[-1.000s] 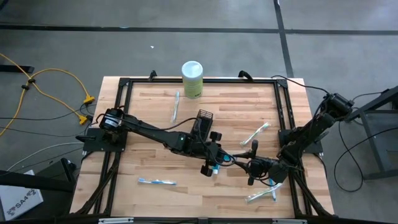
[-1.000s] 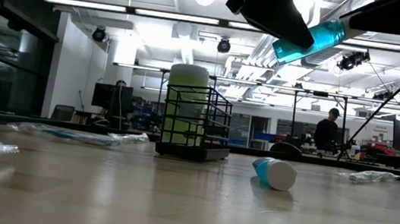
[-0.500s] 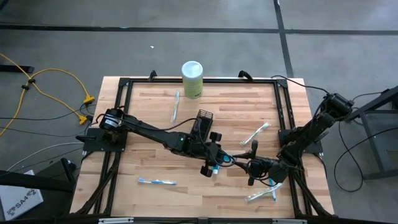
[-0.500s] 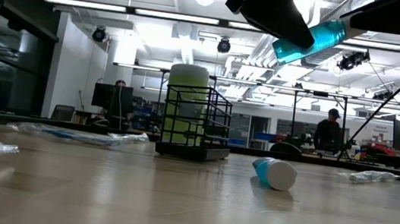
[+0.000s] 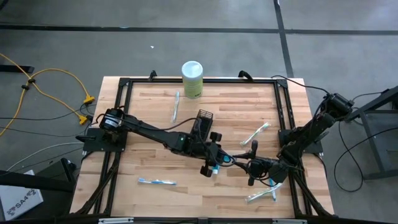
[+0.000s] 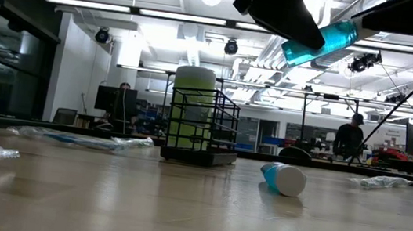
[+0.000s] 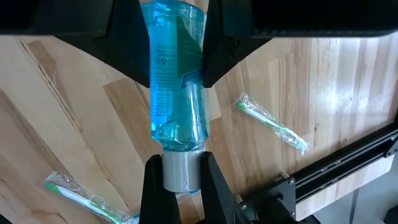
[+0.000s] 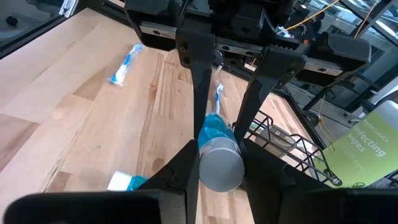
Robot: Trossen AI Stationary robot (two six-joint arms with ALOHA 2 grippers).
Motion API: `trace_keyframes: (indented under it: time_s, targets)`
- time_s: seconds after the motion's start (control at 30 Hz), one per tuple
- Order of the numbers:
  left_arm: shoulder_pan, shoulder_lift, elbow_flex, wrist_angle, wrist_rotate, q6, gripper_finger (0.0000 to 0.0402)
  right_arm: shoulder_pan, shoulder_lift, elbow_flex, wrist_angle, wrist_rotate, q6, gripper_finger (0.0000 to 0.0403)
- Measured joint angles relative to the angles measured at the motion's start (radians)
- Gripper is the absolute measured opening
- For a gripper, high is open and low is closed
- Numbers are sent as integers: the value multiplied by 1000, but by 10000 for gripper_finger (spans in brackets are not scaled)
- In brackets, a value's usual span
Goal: Pick & Place toothbrushing station
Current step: Put the right blue mouthwash into the middle section of the black wire organizer
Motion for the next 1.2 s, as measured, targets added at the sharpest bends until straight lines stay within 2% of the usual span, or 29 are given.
trace_keyframes:
  time_s: [0.53,0.83,1.2]
  targets:
    - [0,0,0,26,17,13,167,0,0,0,-4,-21,2,88]
    - [-2,0,0,33,35,-1,172,0,0,0,-2,-29,28,88]
    - [-48,-46,1,-7,-98,10,172,0,0,0,-53,-28,109,88]
